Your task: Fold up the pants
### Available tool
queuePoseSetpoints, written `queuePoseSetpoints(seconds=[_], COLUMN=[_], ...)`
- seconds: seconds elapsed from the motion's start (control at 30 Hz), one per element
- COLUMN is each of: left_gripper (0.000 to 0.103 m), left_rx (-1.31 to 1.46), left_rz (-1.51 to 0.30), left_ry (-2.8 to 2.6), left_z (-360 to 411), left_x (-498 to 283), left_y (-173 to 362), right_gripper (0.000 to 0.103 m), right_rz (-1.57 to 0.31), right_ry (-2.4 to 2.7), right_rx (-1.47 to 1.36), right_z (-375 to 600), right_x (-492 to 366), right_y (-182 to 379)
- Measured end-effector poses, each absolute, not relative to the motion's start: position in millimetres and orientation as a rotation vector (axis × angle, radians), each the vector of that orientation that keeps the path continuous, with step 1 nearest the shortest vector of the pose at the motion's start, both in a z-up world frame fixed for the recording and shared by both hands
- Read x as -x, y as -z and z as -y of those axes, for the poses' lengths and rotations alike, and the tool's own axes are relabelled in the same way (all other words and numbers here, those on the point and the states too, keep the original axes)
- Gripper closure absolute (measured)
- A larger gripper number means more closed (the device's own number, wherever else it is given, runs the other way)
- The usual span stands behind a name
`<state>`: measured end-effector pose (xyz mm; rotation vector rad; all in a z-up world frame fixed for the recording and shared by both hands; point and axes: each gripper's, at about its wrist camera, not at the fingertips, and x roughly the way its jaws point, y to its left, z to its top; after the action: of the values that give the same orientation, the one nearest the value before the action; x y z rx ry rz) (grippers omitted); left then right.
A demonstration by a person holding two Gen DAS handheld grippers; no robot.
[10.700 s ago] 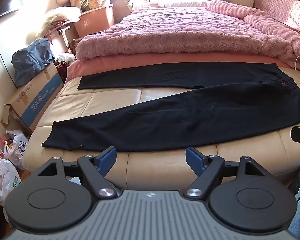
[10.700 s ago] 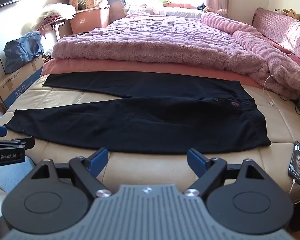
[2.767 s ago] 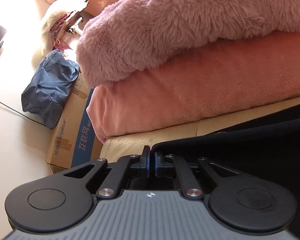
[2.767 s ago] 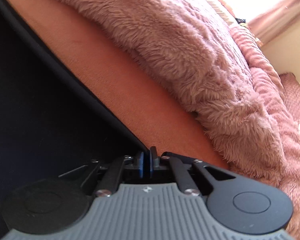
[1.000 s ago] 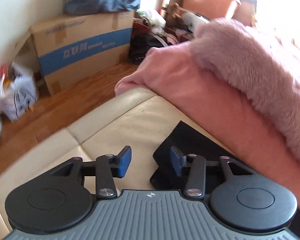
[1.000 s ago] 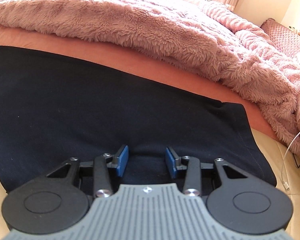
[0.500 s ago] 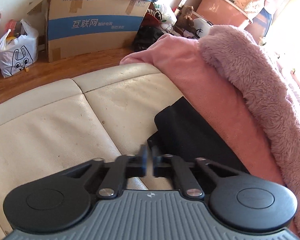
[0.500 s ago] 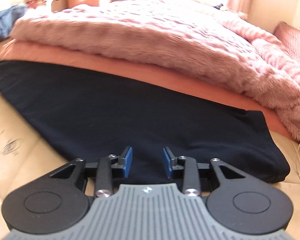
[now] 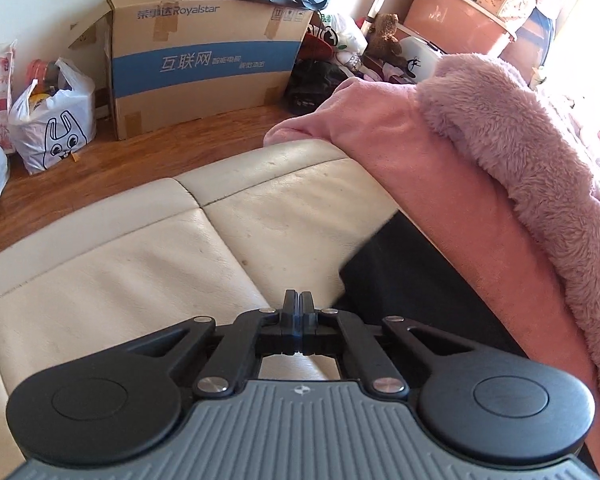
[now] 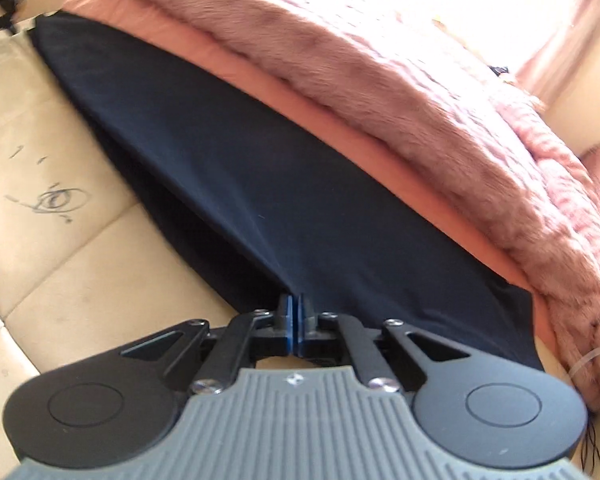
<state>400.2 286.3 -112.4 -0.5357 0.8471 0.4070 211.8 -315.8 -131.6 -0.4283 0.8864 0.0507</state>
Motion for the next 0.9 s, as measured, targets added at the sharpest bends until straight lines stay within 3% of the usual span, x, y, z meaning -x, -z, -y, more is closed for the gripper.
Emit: queuePoseSetpoints(seconds=[0.33,0.5,0.53,0.63,0.67,0.73,0.77,0.8,0.9], left_gripper=[0.099,0.099,0.097,0.072,0.069,0.069,0.086,0.096,0.103], left_rx=[0.771,0.888,0.904,0.986,0.992,0.949,0.918,0.876,0.769], left_rz=[-0.861,-0.754,-0.721,-0.712,-0.731,-0.734,-0.739,-0.744,-0.768], left_ry=[-0.294,-0.276,-0.290,-0.314,-0.312,-0.317,-0.297,-0.288,-0.210], left_z=[-303.5,-303.6,-306.1,-313.5,-313.0,-307.5,-303.6,-297.1,-274.2], left_x=[-360.3,-360.2,-362.1,-375.8,-381.1,-384.4,-387.1,-388.9,-400.2], left_y=[124.1,127.2,126.4,131.1,133.5,131.0,127.7,122.8,107.8], right_gripper=[0.103,0.103,0.103,0.103,0.103,0.103,0.103,0.103,0.103], right_rz=[-0.980,-0.982,-0.983,-0.988,-0.989,-0.991,-0.991,-0.991,-0.990], right_ry=[-0.036,-0.041,-0.044,-0.050,-0.051,-0.052,-0.053,-0.054,-0.058], right_rx=[0.366,0.373,0.378,0.384,0.382,0.382,0.383,0.384,0.391], right_z=[334.3,330.4,329.4,331.2,331.9,332.4,332.3,332.0,331.2], right_x=[-209.6,-201.1,-201.2,-205.3,-206.2,-208.9,-209.1,-209.4,-210.3], right_y=[148.4,148.5,148.6,148.3,148.3,148.8,149.2,149.8,151.2])
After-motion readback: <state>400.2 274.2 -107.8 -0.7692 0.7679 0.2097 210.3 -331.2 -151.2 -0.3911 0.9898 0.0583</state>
